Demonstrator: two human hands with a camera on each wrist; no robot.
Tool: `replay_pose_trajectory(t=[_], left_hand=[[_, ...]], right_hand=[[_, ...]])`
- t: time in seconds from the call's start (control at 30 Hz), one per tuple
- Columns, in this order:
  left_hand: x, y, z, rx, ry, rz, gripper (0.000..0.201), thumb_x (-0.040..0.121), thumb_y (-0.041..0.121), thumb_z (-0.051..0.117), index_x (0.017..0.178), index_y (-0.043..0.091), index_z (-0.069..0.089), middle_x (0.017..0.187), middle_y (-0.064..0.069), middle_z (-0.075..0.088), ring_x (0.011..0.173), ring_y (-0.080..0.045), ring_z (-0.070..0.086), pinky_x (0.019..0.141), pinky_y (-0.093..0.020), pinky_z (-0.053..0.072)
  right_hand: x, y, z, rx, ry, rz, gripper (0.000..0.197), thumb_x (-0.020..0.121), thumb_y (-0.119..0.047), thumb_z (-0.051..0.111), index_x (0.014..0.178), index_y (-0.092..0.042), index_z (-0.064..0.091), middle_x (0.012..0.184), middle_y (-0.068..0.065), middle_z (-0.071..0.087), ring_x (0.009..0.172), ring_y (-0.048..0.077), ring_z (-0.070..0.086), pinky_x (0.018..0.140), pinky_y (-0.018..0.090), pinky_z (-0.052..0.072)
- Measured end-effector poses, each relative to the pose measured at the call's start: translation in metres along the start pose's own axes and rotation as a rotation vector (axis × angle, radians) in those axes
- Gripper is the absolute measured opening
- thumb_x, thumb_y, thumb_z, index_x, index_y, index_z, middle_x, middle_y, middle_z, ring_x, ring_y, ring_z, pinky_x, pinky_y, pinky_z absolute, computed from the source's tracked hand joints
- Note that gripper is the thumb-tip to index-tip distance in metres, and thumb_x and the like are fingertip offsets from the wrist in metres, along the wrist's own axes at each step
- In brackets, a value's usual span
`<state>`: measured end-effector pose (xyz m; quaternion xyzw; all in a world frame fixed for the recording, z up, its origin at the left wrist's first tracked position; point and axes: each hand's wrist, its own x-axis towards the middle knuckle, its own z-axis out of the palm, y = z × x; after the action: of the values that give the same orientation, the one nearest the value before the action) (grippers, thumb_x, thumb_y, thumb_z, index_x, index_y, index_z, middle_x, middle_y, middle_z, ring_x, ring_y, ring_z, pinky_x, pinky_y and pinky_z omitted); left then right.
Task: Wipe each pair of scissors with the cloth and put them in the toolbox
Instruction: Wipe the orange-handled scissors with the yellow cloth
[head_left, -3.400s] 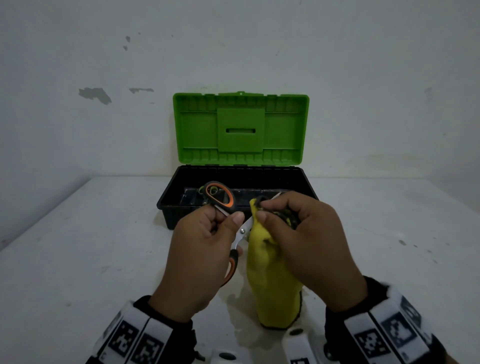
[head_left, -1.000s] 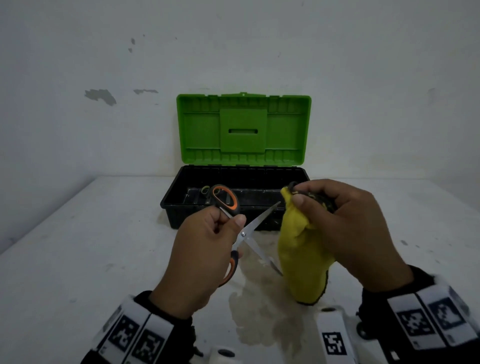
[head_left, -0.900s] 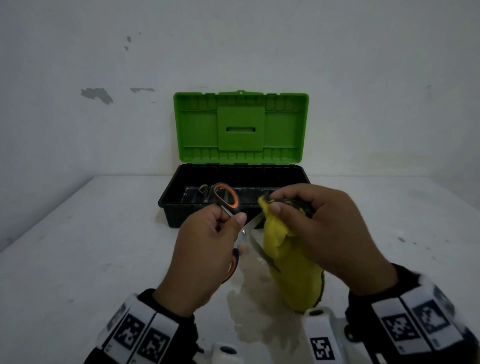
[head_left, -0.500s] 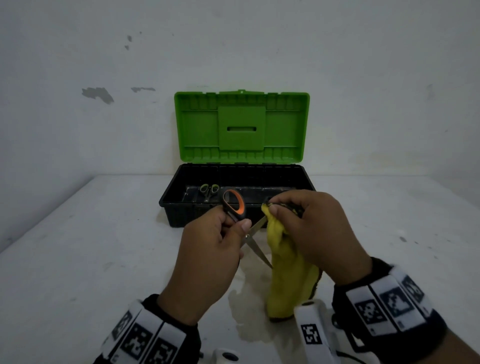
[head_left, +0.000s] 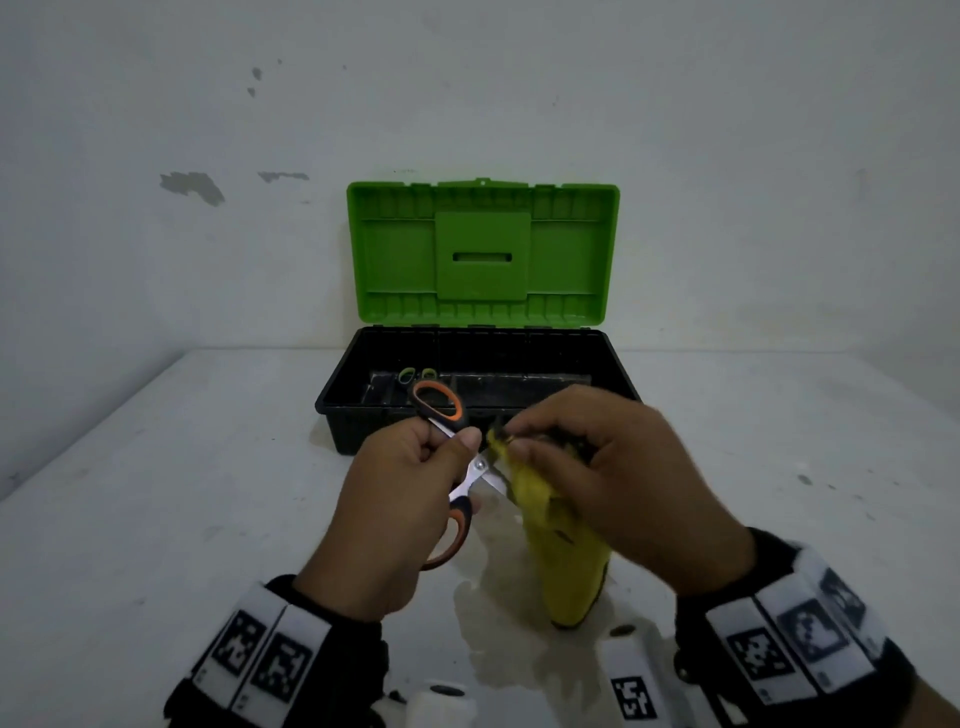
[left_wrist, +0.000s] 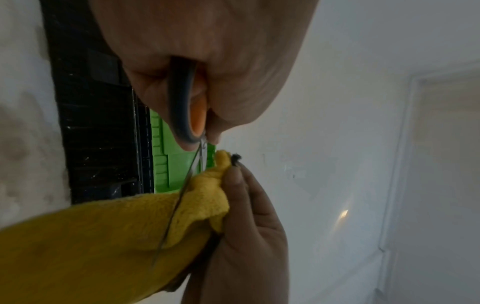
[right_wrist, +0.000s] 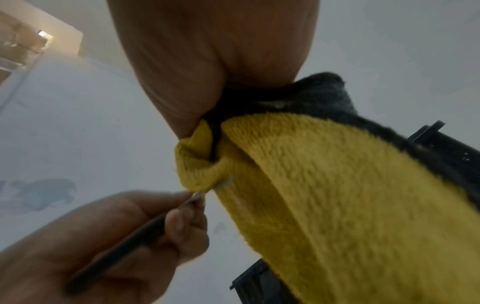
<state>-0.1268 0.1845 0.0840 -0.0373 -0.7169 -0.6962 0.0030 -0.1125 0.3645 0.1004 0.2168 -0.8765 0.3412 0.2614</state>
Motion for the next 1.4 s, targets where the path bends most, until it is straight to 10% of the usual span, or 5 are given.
replay_pose_trajectory(t=[0.73, 0.93, 1.1, 1.23, 1.4], left_hand=[[0.014, -0.013, -0.008, 0.176, -0.042, 0.057, 0.035, 0.094, 0.023, 0.063, 0.085, -0.010, 0.056, 0.075, -0.030, 0.053, 0.068, -0.042, 0.057, 0.049, -0.018, 0.047], [0.021, -0.003, -0.009, 0.581, -0.048, 0.336, 0.023, 0.093, 0.027, 0.064, 0.074, 0.014, 0.061, 0.064, -0.004, 0.065, 0.056, -0.014, 0.064, 0.049, -0.019, 0.046], [0.021, 0.001, -0.007, 1.054, -0.066, 0.736, 0.016, 0.088, 0.026, 0.069, 0.076, 0.019, 0.060, 0.070, 0.004, 0.060, 0.060, -0.017, 0.058, 0.051, -0.033, 0.047], [0.016, 0.002, -0.005, 1.315, -0.110, 0.953, 0.020, 0.071, 0.013, 0.082, 0.077, 0.017, 0.063, 0.065, -0.002, 0.060, 0.046, -0.022, 0.057, 0.038, -0.027, 0.039], [0.016, 0.001, -0.005, 1.363, -0.121, 1.050, 0.017, 0.074, 0.012, 0.076, 0.074, 0.018, 0.061, 0.063, -0.001, 0.056, 0.046, -0.021, 0.053, 0.041, -0.027, 0.037]], right_hand=[[0.009, 0.057, -0.007, -0.019, 0.100, 0.330, 0.013, 0.090, -0.021, 0.069, 0.089, -0.034, 0.070, 0.086, -0.025, 0.065, 0.085, -0.011, 0.060, 0.069, -0.001, 0.039], [0.003, 0.036, -0.013, 0.345, -0.057, 0.476, 0.016, 0.096, -0.014, 0.059, 0.096, -0.026, 0.070, 0.087, -0.008, 0.072, 0.077, 0.002, 0.066, 0.064, 0.016, 0.050], [0.001, 0.012, -0.006, 0.703, -0.168, 0.771, 0.021, 0.095, -0.023, 0.060, 0.092, -0.014, 0.079, 0.092, 0.012, 0.076, 0.089, 0.031, 0.072, 0.085, 0.045, 0.058], [-0.002, 0.003, -0.001, 0.901, -0.216, 0.964, 0.054, 0.077, -0.055, 0.068, 0.099, -0.006, 0.077, 0.099, 0.020, 0.074, 0.094, 0.036, 0.072, 0.092, 0.047, 0.055], [-0.004, 0.004, 0.001, 0.925, -0.210, 0.976, 0.034, 0.084, -0.034, 0.070, 0.099, -0.004, 0.076, 0.100, 0.023, 0.073, 0.097, 0.040, 0.070, 0.089, 0.046, 0.055]])
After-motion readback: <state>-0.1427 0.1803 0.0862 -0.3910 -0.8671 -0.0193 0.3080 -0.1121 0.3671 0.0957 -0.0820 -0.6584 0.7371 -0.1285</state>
